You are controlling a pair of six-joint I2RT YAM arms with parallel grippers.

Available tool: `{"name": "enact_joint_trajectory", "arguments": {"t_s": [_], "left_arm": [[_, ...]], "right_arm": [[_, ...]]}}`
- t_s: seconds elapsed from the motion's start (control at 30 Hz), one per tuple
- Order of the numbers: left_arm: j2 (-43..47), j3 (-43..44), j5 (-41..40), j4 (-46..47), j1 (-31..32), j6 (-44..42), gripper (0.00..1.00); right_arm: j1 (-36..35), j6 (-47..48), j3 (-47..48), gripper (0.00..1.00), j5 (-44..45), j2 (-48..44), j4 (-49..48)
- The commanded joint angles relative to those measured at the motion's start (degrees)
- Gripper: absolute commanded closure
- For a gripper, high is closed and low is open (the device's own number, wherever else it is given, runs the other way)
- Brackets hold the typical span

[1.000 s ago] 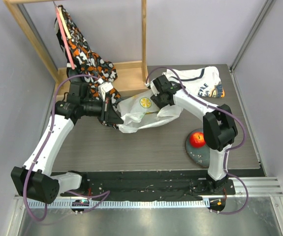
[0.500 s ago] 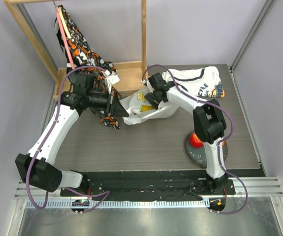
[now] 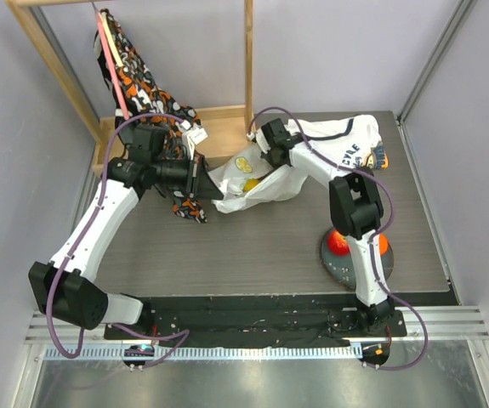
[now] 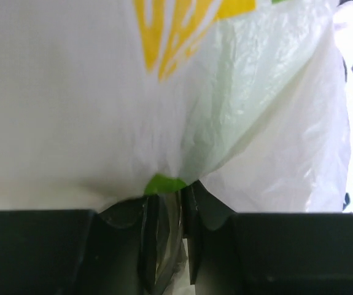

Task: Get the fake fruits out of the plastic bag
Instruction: Adjust the plastic bag at the center of the board.

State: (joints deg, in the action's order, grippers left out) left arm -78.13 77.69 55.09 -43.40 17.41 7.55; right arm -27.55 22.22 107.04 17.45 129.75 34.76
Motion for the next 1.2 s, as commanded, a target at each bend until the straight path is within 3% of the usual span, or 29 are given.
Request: {"name": "enact_joint_trajectory", "arguments": {"t_s": [0.0, 0.13, 0.27, 0.5, 0.57, 0.63, 0.73, 0.9, 1.03, 1.17], "left_arm": [[0.5, 1.8, -2.0, 3.3, 0.3, 1.7, 1.00], [-0.5, 3.5, -3.8, 5.2, 0.3, 2.5, 1.00], [-0.9, 4.8, -4.4, 5.4, 0.3, 2.3, 1.00], [-2.8, 6.9, -3.6, 6.4, 0.3, 3.4, 1.00], [-3.2, 7.0, -3.4, 6.7, 0.3, 3.6, 1.00], [-3.2, 7.0, -3.4, 7.0, 0.3, 3.8, 1.00], [-2.3, 6.6, -3.3, 7.0, 0.3, 4.1, 1.00], [-1.1, 5.1, -2.9, 6.9, 0.3, 4.4, 1.00], [0.0, 5.4, -2.0, 7.0, 0.3, 4.2, 1.00], [0.4, 7.2, -2.1, 7.0, 0.3, 4.3, 1.00]], "right_arm": [[0.5, -0.1, -1.4, 0.75, -12.2, -15.1, 4.4], [0.4, -1.0, -8.4, 0.73, -31.1, -26.4, 11.2], [0.4, 2.4, -15.2, 0.69, -41.9, -33.8, 17.5], [0.4, 3.3, -21.9, 0.65, -49.6, -38.6, 21.3], [0.1, 2.6, -22.2, 0.65, -47.4, -39.2, 19.7], [-0.7, 1.2, -22.6, 0.60, -37.9, -39.9, 15.4], [-1.6, 0.0, -18.1, 0.41, -24.9, -40.2, 13.1], [-3.1, 1.7, -2.5, 0.30, -24.0, -39.0, 20.2], [-8.0, 4.1, 0.4, 0.33, -30.1, -38.4, 23.8], [-12.2, 5.6, -4.4, 0.55, -32.7, -38.0, 23.5]]}}
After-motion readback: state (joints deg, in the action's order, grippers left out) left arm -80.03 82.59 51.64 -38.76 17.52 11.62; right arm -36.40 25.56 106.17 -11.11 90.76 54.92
